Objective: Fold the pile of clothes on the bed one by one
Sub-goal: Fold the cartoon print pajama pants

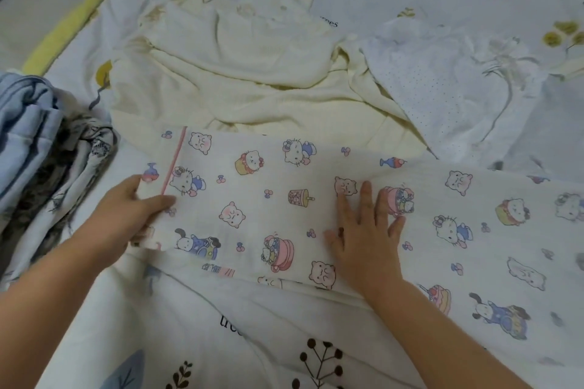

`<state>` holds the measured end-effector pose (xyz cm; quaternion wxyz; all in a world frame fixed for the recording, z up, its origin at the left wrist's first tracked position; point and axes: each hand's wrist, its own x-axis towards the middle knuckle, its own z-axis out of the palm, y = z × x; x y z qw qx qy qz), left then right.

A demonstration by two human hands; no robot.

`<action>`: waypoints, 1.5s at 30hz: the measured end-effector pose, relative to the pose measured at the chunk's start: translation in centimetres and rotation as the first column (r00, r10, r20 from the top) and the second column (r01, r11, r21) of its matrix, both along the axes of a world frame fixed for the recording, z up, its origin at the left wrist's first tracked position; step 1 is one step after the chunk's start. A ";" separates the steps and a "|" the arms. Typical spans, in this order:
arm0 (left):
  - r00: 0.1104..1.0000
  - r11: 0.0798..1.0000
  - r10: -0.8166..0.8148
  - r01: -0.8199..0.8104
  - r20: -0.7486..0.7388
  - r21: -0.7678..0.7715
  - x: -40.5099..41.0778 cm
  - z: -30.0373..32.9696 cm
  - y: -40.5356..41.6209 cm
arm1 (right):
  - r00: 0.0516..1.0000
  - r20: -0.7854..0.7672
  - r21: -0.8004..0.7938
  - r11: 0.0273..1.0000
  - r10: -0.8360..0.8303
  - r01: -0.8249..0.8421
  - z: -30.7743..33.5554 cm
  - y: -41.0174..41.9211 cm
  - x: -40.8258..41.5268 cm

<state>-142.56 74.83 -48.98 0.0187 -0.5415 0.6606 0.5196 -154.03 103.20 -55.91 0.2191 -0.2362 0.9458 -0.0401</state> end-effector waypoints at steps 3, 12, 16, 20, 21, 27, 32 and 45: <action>0.979 0.979 -0.180 0.168 -0.096 -0.116 -1.3 3.5 2.5 | 0.994 0.080 -0.224 0.971 -0.070 0.086 1.9 1.6 -0.4; 0.744 0.781 -0.623 0.582 -0.240 -0.224 -7.6 7.2 17.3 | 0.579 0.765 -0.505 0.295 -0.282 0.811 7.6 6.4 -2.6; 0.663 0.704 -0.710 0.672 -0.236 -0.230 -9.1 3.6 24.8 | 0.282 0.953 -0.279 0.049 -0.112 0.959 7.7 10.0 -4.1; 0.344 0.339 -0.937 0.938 -0.065 0.069 -8.6 0.1 27.9 | 0.221 0.952 -0.212 0.068 -0.211 0.975 5.4 11.7 -4.2; 0.304 0.301 -0.952 0.952 -0.042 0.057 -8.4 -0.3 27.8 | 0.287 0.913 -0.255 0.143 -0.290 0.956 4.9 11.8 -4.1; 0.577 0.479 -0.812 0.741 0.084 -0.470 -8.4 -0.5 25.4 | 0.675 0.498 -0.468 0.486 -0.544 0.738 4.4 11.1 -4.2; 0.640 0.367 -0.731 0.659 0.235 -0.656 -10.1 -2.0 24.0 | 0.775 0.083 -0.352 0.709 -0.627 0.611 5.1 14.8 -5.0; 0.336 0.116 -0.716 0.922 0.612 -0.370 -9.5 -7.6 26.0 | 0.974 0.049 0.015 0.975 -0.222 0.221 -0.5 17.8 -2.5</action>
